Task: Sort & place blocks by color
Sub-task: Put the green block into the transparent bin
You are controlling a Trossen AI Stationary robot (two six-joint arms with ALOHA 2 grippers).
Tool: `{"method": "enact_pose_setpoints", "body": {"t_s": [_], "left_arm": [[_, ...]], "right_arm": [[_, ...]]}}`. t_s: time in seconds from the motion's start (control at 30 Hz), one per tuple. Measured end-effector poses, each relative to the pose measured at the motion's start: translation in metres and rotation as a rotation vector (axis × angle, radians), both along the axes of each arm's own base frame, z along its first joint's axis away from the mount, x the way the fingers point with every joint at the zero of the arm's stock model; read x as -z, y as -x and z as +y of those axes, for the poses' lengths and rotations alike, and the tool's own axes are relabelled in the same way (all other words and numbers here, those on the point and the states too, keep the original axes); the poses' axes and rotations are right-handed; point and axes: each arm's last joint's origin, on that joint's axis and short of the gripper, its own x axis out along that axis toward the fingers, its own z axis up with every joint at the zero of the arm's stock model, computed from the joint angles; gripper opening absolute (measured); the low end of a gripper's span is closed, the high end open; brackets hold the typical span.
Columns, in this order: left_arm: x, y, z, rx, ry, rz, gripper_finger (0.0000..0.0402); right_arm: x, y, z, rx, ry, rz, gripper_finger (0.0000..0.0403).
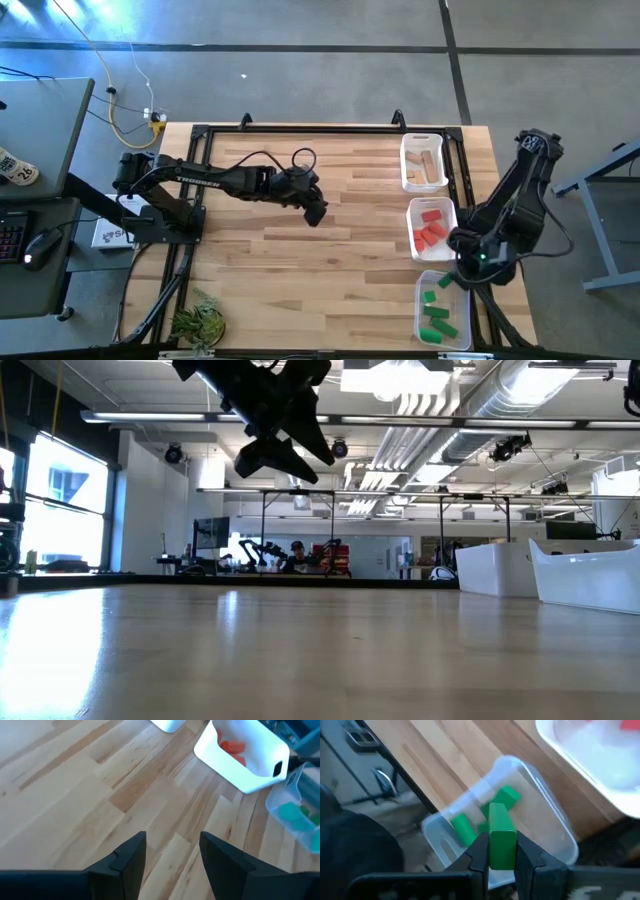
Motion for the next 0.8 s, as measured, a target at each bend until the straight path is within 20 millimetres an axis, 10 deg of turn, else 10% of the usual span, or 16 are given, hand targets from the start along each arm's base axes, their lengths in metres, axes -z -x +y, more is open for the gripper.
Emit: {"method": "enact_pose_setpoints", "body": {"t_s": [0.5, 0.8], "left_arm": [[-0.013, -0.01, -0.017, 0.016, 0.063, -0.17, 0.017], [-0.049, 0.009, -0.019, 0.065, 0.059, -0.293, 0.017]], "right_arm": [[0.021, -0.001, 0.047, -0.151, 0.004, 0.091, 0.0039], [0.036, -0.007, 0.059, -0.137, 0.069, 0.126, 0.0111]]}}
